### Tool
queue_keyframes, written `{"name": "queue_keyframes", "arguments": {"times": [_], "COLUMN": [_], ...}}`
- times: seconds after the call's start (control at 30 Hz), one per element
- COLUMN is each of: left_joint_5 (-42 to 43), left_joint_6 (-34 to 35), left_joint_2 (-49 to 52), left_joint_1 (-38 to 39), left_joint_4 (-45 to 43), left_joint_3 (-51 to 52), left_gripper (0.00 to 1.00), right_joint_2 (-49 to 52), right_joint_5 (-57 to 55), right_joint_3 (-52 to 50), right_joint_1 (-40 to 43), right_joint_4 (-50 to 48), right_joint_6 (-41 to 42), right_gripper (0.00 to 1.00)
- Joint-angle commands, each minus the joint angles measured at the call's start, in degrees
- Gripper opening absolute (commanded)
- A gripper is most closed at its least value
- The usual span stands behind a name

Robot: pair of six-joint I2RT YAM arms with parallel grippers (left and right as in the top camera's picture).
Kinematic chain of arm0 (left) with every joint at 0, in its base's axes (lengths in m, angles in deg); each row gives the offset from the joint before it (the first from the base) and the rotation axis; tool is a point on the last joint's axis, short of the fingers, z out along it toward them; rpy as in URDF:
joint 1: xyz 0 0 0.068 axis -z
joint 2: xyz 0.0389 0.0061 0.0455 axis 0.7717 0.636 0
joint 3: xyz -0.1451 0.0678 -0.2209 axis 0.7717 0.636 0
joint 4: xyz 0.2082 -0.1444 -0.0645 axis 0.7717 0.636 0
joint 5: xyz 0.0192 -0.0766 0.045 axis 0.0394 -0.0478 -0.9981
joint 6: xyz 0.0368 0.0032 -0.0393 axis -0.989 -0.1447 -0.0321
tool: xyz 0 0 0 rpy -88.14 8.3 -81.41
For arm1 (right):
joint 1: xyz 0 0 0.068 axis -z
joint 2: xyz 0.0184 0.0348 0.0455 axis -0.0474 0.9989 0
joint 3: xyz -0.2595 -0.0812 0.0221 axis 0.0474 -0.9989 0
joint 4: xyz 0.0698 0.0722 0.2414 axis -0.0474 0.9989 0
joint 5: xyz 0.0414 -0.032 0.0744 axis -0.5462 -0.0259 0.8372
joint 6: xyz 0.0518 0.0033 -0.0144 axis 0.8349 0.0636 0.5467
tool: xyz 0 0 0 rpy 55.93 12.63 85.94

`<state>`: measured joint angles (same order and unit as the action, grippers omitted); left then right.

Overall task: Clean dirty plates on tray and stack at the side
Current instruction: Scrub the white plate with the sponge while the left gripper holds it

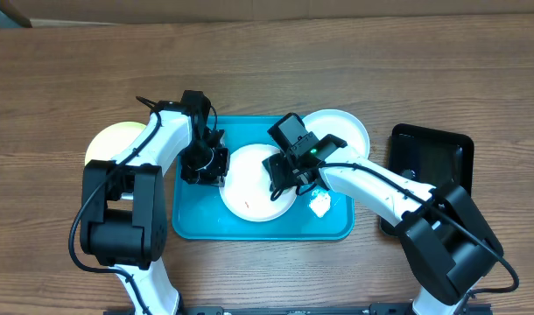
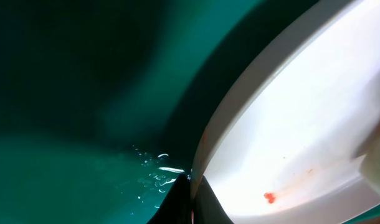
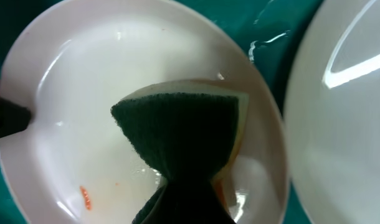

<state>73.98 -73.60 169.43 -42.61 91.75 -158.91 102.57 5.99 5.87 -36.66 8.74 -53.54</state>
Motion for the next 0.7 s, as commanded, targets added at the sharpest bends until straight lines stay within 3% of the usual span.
{"name": "queue_keyframes", "arguments": {"times": [0.0,0.37,0.67], "left_joint_5": [-0.4,-0.4,-0.3], "left_joint_6": [0.3,0.3,0.3], "left_joint_2": [0.5,0.5,0.5], "left_joint_1": [0.4,0.4,0.4], "left_joint_4": [0.1,0.1,-0.1], "left_joint_3": [0.2,0.2,0.2], "left_gripper": [0.04,0.04,0.04], "right_joint_2": [-0.1,-0.6,-0.6], "right_joint_5": [7.1,12.8,8.4], "right_joint_3": [2.3,3.9,2.6], "right_joint_1": [0.0,-0.5,-5.2], "right_joint_4": [-1.0,0.8,-1.4], "right_joint_6": [-4.6,-5.7,3.3], "right_gripper": [0.04,0.04,0.04]}}
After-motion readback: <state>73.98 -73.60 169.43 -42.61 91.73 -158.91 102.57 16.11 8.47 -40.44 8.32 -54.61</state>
